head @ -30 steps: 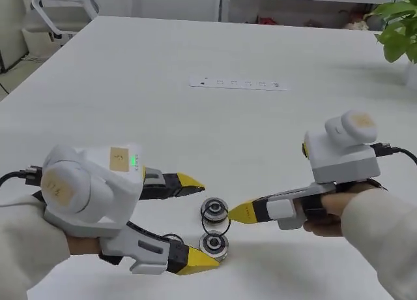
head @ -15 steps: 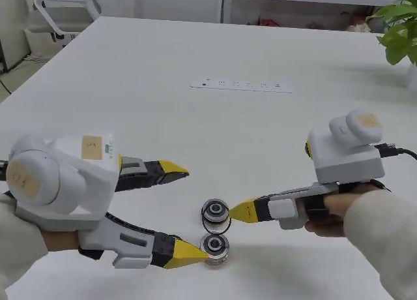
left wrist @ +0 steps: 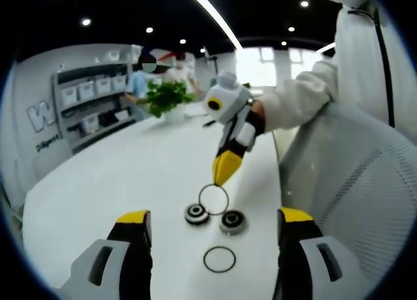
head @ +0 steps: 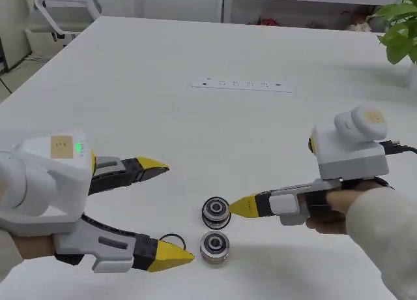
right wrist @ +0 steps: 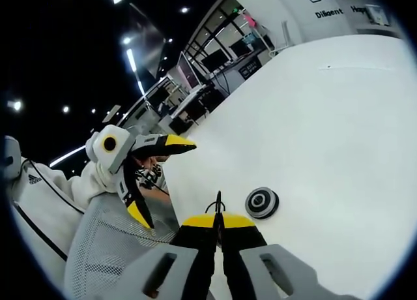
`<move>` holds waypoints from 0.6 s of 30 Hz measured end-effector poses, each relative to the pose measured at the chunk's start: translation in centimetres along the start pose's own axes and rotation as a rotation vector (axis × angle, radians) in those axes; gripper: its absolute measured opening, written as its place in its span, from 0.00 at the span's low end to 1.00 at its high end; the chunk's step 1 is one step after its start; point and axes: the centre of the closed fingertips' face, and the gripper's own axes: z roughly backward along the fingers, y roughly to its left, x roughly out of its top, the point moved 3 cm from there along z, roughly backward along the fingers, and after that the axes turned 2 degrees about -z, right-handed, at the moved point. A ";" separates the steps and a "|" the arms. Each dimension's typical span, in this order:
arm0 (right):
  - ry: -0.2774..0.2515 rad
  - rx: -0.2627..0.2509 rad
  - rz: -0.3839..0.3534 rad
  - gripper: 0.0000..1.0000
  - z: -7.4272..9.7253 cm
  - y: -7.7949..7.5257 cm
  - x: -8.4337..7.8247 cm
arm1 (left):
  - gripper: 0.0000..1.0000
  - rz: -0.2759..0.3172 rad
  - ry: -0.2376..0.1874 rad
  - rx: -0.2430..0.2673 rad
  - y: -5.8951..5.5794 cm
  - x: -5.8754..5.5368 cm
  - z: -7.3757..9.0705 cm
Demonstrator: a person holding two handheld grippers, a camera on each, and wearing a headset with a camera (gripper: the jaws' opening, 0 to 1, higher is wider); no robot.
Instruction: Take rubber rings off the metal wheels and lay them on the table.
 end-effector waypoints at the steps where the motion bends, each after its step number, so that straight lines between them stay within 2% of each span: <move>1: -0.002 0.002 0.000 0.00 0.0 0.1 0.1 | 0.81 0.006 -0.002 0.005 0.1 -0.1 0.1; 7: -0.012 0.011 0.004 0.00 -0.1 0.5 0.3 | 0.82 0.056 -0.027 0.065 1.0 -0.4 1.2; 12: -0.015 0.015 0.009 0.00 -0.1 0.7 0.4 | 0.83 0.060 -0.019 0.081 1.1 -1.1 1.6; 16: -0.021 0.015 0.005 0.00 -0.1 0.7 0.5 | 0.84 0.074 0.004 0.083 1.0 -2.3 1.7; 18: -0.027 0.018 0.001 0.00 -0.1 0.8 0.6 | 0.84 0.083 0.002 0.091 1.1 -2.5 1.8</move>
